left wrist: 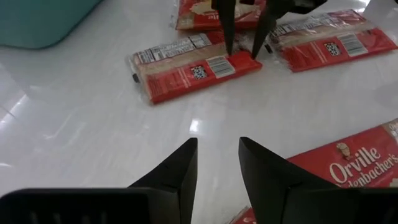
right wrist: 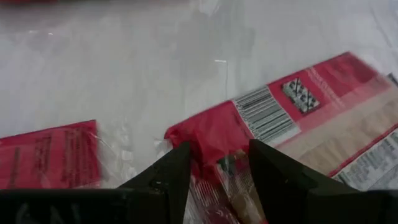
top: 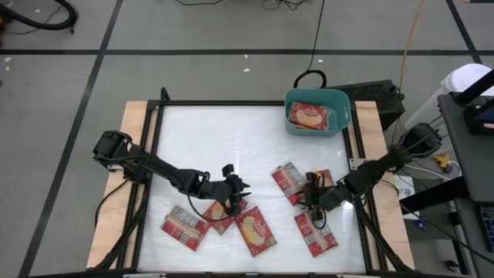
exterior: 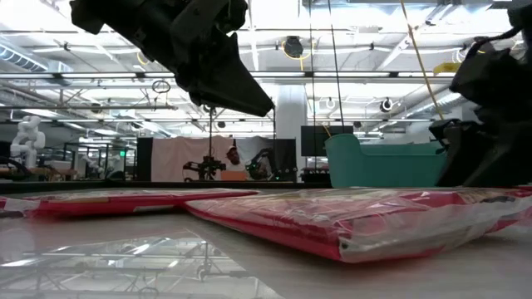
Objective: Sort popcorn bags into baskets
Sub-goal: Put the red popcorn bag into the green bin
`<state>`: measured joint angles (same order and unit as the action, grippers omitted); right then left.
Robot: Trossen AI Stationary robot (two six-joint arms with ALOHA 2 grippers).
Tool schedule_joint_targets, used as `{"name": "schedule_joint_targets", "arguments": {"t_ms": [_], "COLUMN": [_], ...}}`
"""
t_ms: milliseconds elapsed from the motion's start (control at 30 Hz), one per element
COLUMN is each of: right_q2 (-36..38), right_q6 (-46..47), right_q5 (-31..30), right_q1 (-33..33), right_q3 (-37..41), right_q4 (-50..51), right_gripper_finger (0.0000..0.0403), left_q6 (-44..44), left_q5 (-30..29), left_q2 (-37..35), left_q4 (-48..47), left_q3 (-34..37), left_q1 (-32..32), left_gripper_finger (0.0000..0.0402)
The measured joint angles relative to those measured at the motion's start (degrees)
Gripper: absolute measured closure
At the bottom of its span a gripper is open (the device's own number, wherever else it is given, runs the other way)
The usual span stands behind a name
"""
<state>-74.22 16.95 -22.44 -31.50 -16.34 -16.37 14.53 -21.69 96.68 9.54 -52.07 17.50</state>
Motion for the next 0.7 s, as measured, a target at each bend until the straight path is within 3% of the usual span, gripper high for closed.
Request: {"name": "schedule_joint_targets", "arguments": {"t_ms": [167,400,700], "right_q2": [-2.45,-3.08,-0.4], "right_q6": [0.41,0.16,-6.58], "right_q5": [-0.56,0.23,5.76], "right_q1": [0.35,2.18,4.98], "right_q3": [-0.11,-0.11,0.07], "right_q4": [-1.07,-1.85,-8.9], "right_gripper_finger": [0.0265,0.0388,0.04], "left_q6": [-2.46,-3.87,-5.09], "left_q5": [-0.02,-0.02,0.0], "left_q2": [0.0,0.0,0.0], "left_q4": [1.52,2.21,5.1], "left_q3": [0.0,0.0,0.0], "left_q1": [-1.24,-3.34,-4.74], "left_gripper_finger": [0.0279,0.0279,0.0279]}}
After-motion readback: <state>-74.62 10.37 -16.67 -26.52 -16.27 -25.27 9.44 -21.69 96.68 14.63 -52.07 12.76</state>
